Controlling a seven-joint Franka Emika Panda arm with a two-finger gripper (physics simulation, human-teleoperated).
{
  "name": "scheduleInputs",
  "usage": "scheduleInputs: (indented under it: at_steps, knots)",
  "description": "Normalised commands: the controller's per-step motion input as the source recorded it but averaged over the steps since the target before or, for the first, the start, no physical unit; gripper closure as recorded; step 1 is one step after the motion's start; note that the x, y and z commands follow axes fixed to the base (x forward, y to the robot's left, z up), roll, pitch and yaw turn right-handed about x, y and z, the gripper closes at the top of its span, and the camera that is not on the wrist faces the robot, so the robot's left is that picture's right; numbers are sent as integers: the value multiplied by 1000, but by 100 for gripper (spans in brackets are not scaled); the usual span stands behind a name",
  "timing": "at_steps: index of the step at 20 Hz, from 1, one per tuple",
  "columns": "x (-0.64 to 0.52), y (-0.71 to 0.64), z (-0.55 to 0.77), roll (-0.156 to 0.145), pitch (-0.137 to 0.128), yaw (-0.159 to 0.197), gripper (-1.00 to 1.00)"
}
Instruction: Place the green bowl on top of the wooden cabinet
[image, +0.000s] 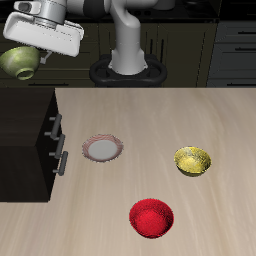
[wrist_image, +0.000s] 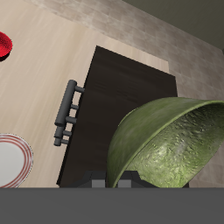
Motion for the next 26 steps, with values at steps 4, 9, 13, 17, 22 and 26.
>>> scheduleInputs:
  at_steps: [4,9,13,17,22,26]
  knots:
    - [55,-223,-30,-42,-11,-4,100]
    - [90,-129,-51,-25,-2,-1,100]
    - [69,-66,-28,-19,-13,16,100]
    - [178,-34,-101,-12,-9,-12,100]
    - [132,94,-149,14,5,13,100]
    - [166,130,-272,20,35,-14,100]
